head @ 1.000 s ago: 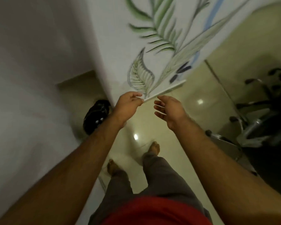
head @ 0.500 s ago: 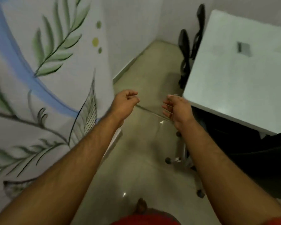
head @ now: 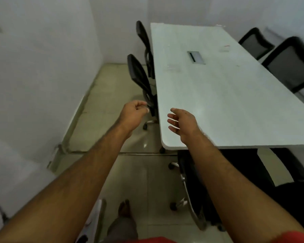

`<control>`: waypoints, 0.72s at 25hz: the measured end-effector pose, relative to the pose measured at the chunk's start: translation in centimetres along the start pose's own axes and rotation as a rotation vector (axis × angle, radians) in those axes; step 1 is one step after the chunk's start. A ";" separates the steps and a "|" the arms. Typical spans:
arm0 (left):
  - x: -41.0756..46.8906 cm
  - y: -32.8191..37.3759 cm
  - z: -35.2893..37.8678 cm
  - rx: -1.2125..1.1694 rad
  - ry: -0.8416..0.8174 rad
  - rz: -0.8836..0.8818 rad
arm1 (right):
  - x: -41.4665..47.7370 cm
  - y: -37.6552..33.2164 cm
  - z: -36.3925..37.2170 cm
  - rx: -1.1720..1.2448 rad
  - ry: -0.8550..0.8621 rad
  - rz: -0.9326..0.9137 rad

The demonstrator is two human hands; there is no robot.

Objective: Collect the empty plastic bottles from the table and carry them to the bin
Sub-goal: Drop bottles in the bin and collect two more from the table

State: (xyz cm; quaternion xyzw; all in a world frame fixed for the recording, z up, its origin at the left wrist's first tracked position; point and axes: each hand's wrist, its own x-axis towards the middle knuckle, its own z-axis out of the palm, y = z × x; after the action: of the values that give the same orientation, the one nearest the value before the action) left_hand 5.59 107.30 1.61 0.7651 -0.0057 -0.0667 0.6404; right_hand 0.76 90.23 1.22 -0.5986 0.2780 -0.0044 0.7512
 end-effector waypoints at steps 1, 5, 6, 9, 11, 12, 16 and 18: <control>3.1 0.3 -0.1 0.006 -0.036 -0.001 | 2.1 -0.8 0.9 -0.003 0.031 0.004; 13.4 1.7 -1.1 0.102 -0.118 0.027 | 8.6 -3.8 4.1 0.026 0.127 0.031; 16.8 2.4 -1.5 0.124 -0.143 0.035 | 10.7 -4.9 5.3 0.037 0.150 0.036; 25.4 3.5 -1.6 0.170 -0.231 0.044 | 17.0 -7.5 8.0 0.064 0.213 0.037; 31.4 3.9 -1.3 0.189 -0.272 0.052 | 22.4 -8.9 9.7 0.080 0.240 0.037; 34.5 3.8 -0.9 0.203 -0.285 0.054 | 25.4 -9.5 10.5 0.077 0.253 0.041; 47.1 3.1 1.3 0.234 -0.302 0.071 | 38.2 -10.9 13.1 0.111 0.302 0.076; 52.8 3.0 2.6 0.248 -0.307 0.045 | 44.2 -11.8 13.9 0.138 0.329 0.114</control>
State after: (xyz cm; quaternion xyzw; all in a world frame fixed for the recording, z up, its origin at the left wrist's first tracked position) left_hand 57.83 99.21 -0.91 0.8186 -0.1286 -0.1670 0.5342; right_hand 47.91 84.34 -4.56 -0.5200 0.4298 -0.0787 0.7339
